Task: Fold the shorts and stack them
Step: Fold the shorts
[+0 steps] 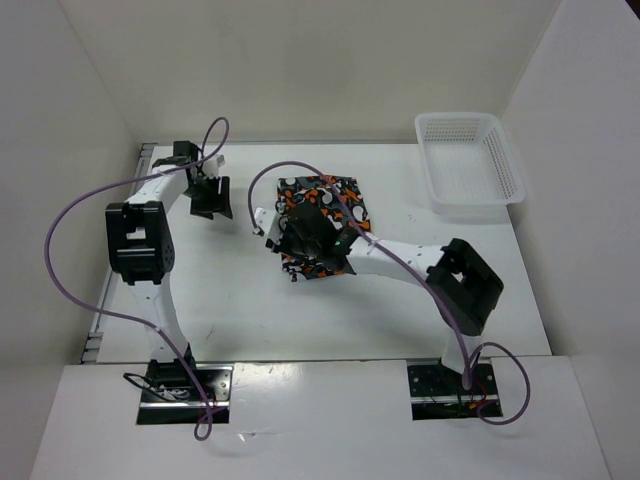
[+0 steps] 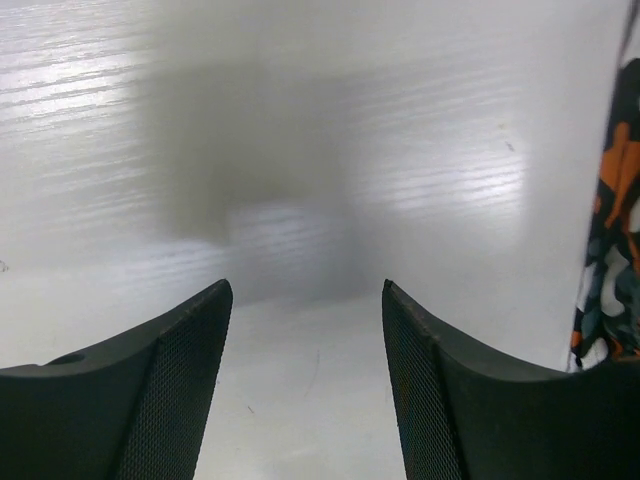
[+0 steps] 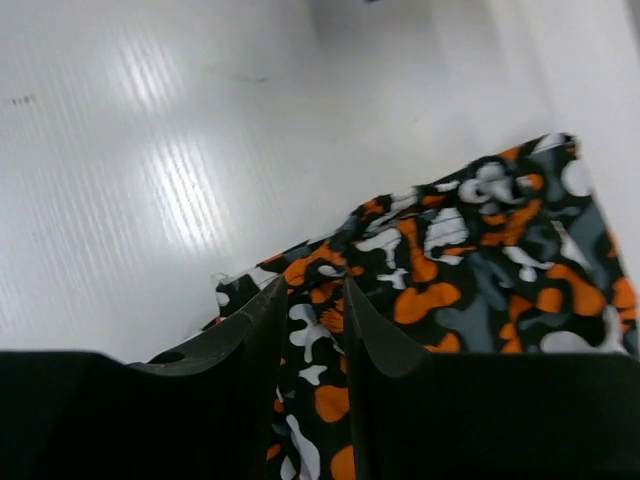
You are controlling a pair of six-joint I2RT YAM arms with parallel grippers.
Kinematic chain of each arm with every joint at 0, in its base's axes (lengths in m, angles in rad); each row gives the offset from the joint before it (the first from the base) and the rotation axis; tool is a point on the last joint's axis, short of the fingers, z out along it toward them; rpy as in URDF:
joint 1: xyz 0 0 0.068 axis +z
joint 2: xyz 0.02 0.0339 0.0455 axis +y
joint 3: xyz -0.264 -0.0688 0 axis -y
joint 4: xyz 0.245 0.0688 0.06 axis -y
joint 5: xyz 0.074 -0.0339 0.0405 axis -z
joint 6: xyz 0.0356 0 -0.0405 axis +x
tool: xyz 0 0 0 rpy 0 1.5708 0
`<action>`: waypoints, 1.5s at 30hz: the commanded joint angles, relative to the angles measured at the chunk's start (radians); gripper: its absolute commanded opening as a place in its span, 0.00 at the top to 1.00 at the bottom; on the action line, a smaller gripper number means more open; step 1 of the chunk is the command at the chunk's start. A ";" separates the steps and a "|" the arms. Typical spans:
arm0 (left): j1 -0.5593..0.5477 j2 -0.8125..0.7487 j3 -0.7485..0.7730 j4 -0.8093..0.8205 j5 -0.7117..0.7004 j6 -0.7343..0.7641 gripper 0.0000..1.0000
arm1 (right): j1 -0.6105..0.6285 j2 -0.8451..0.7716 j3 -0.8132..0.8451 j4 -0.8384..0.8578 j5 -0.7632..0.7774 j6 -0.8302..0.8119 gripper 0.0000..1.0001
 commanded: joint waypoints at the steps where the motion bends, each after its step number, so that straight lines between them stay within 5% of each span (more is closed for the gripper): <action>1: -0.035 -0.089 -0.029 -0.001 0.079 0.004 0.31 | -0.016 0.053 0.010 0.046 -0.048 -0.020 0.66; 11: -0.026 -0.099 -0.052 0.008 0.079 0.004 0.31 | -0.045 0.188 0.030 0.055 -0.013 -0.039 0.57; 20: -0.026 -0.099 -0.062 0.018 0.079 0.004 0.31 | -0.045 0.199 0.061 0.066 -0.011 -0.039 1.00; 30: -0.026 -0.089 -0.062 0.018 0.079 0.004 0.31 | -0.015 0.080 0.052 -0.089 -0.161 -0.050 1.00; 32: -0.026 -0.089 -0.062 0.018 0.079 0.004 0.31 | -0.015 0.080 0.038 -0.048 -0.113 -0.010 0.91; 33: -0.026 -0.089 -0.062 0.007 0.092 0.004 0.31 | -0.015 0.080 0.038 -0.033 -0.062 -0.010 0.68; 35: -0.035 -0.099 -0.062 -0.002 0.119 0.004 0.31 | -0.033 0.080 0.026 0.004 -0.021 -0.010 0.59; 45: -0.164 -0.333 -0.140 -0.019 0.372 0.004 0.31 | -0.168 0.070 0.000 -0.042 0.023 -0.074 0.60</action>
